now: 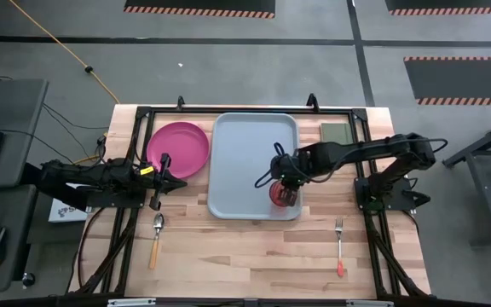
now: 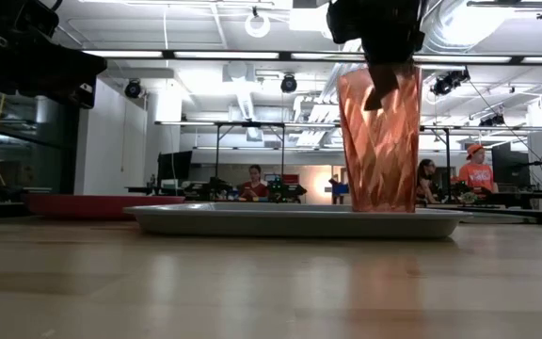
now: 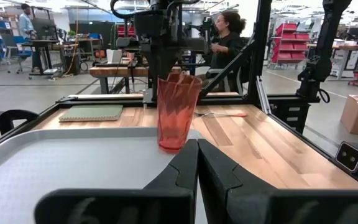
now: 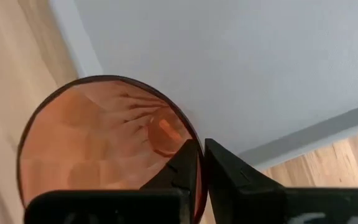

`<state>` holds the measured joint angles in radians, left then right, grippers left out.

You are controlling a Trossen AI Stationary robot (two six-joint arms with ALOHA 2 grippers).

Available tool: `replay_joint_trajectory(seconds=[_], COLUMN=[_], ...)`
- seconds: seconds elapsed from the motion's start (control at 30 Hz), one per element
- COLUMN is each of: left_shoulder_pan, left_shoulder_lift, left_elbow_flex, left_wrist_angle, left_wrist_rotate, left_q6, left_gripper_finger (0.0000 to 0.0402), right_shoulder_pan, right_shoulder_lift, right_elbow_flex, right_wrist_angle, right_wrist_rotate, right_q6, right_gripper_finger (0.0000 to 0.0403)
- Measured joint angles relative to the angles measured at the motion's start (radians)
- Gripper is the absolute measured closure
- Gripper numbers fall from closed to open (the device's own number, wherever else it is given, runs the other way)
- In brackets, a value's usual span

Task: Pick and place plate/cup/fork/spoon on tray
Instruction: Put the orange glass on the bottom right of the gray serving tray

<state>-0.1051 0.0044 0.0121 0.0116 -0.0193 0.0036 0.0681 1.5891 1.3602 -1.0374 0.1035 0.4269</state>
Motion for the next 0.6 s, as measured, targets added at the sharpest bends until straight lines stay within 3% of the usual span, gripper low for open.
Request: replay_joint_trajectory(seconds=[0.6], left_shoulder_pan=[0.0], left_shoulder_lift=[0.0], left_elbow_flex=[0.0], left_wrist_angle=[0.0], left_wrist_rotate=[0.0], left_q6=[0.0], left_gripper_finger=[0.0401], right_shoulder_pan=[-0.003], right_shoulder_lift=[0.032], right_elbow_flex=[0.0], right_wrist_angle=[0.005], right_wrist_rotate=[-0.044], right_q6=[-0.024], right_gripper_finger=[0.0382])
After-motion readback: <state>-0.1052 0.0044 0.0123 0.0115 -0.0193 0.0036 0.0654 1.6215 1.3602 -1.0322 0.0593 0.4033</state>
